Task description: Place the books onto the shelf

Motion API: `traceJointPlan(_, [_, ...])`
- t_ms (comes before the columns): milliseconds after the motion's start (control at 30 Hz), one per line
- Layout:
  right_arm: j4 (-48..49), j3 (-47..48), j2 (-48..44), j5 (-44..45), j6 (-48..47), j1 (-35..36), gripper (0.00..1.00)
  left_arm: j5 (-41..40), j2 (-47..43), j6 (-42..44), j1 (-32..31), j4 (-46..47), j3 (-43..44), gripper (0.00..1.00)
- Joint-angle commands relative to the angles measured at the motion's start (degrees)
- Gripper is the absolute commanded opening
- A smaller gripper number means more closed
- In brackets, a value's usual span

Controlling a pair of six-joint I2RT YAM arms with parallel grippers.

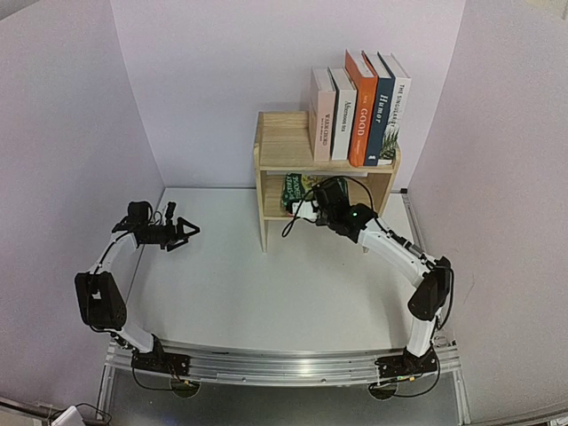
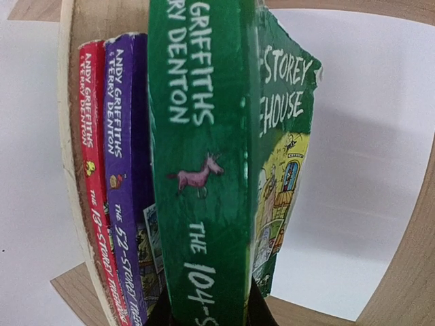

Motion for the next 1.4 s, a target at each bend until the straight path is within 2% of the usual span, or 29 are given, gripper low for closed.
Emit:
traceJointPlan(0, [0.6, -0.71, 1.09, -1.46, -1.83, -0.69, 0.0, -0.12, 0.72, 1.37, -0.08, -1.05, 2.26, 1.0])
traceJointPlan(67, [0.54, -0.75, 1.16, -1.78, -1.89, -0.9, 0.05, -0.24, 0.8, 1.37, -0.01, -1.01, 2.25, 1.0])
traceJointPlan(133, [0.42, -0.92, 0.92, -2.36, -2.42, -1.33, 0.23, -0.39, 0.75, 1.4, -0.03, -1.05, 2.13, 1.0])
traceJointPlan(333, [-0.92, -1.47, -0.46, -3.54, -2.3, -1.57, 0.55, -0.62, 0.51, 1.72, -0.07, -1.14, 1.91, 1.0])
traceJointPlan(367, [-1.2, -1.42, -0.69, -3.82, -1.87, -1.58, 0.65, -0.57, 0.52, 1.72, -0.06, -1.14, 1.91, 1.0])
traceJointPlan(433, [-1.64, -1.08, -1.06, -4.46, -0.87, -1.59, 0.78, -0.46, 0.67, 1.72, -0.07, -1.08, 1.91, 1.0])
traceJointPlan(567, [-5.4, 0.05, -2.06, -6.22, 1.37, -1.59, 0.88, -0.28, 0.62, 1.7, -0.08, -1.02, 1.69, 1.0])
traceJointPlan(733, [-12.73, 1.27, -3.02, -9.04, 3.6, -1.57, 0.9, -0.24, 0.34, 1.81, -0.08, -0.61, 1.13, 1.0])
traceJointPlan(933, [-14.93, 2.19, -3.15, -9.32, 5.06, -1.54, 0.86, 0.16, 0.25, 1.71, -0.04, -0.53, 1.21, 1.0])
traceJointPlan(1367, [-15.04, 6.69, -1.12, -10.57, 7.76, -1.59, 0.43, 0.06, -0.01, 1.99, -0.08, -0.43, 1.0, 1.0])
